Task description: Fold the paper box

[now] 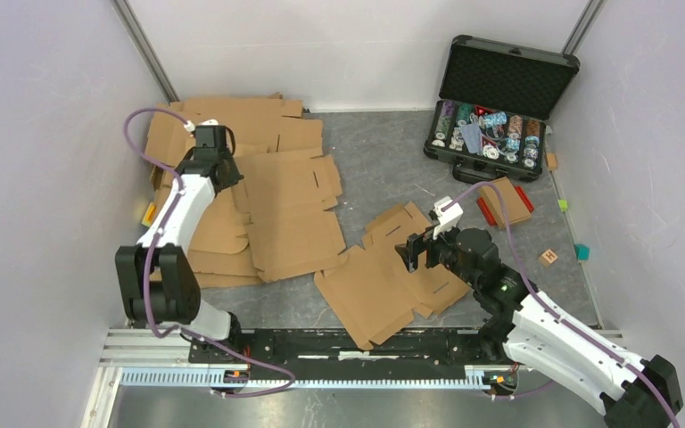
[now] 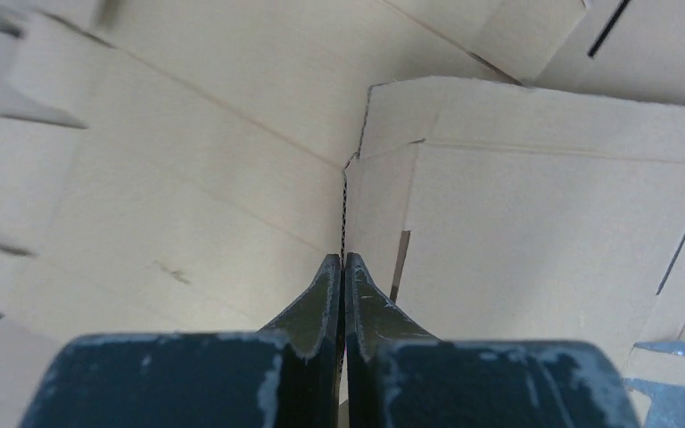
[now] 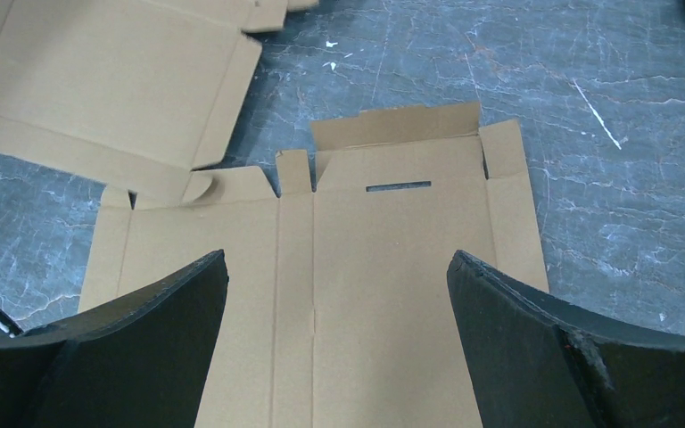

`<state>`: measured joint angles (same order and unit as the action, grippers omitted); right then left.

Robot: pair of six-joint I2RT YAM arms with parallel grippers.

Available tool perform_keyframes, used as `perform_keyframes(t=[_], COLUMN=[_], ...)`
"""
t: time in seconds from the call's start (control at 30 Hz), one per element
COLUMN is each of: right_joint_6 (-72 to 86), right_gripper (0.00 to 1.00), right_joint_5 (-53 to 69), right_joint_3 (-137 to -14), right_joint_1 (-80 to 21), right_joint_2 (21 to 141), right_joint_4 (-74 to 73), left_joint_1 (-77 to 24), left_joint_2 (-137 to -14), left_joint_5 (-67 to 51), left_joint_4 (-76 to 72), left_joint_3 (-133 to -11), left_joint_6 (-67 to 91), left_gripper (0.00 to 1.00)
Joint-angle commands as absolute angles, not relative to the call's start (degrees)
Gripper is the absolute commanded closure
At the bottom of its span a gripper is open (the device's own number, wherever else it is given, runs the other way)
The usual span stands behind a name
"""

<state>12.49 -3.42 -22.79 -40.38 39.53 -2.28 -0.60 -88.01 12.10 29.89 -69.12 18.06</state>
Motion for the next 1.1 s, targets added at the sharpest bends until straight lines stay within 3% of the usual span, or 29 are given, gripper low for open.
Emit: perform_keyframes(t=[0.0,0.3,0.53,0.7,0.83,1.07], right_joint_6=[11.9,11.9,11.7,11.5,11.5,12.0], right_gripper=[0.02,0.02,0.02,0.02,0.02,0.02], right_joint_5=[-2.7,-2.7,-3.3,-3.2,-2.8,-2.2], right_joint_3=[-24.8,-25.0,-24.8,-25.1,-25.6,-25.4], right_joint_1=[-40.5,-40.5,-40.5,-40.5,-40.5,-40.5], right_joint_2=[39.9,40.6,40.1,40.3,40.4,40.1], right_joint_4=[-0.9,-0.9,-0.9,-1.0,-0.8,-0.7], left_joint_1=[3.0,13.8,22.5,25.7,25.7,29.6], left_joint_2=[-81.3,-75.9,-72.0,-73.1,-77.3,-76.8], left_joint_5=[17.9,3.2,0.4,-3.5,-12.3,-5.1], left_joint_4=[27.0,16.1,11.0,5.6,4.9,6.8], left_joint_3=[-67.1,-58.1,-51.0,-51.7,-59.3,-61.3], left_joint_6=[24.2,34.7,43.8,49.5,51.6,58.5], left_gripper=[0.98,0.98,0.98,0.98,0.98,0.98])
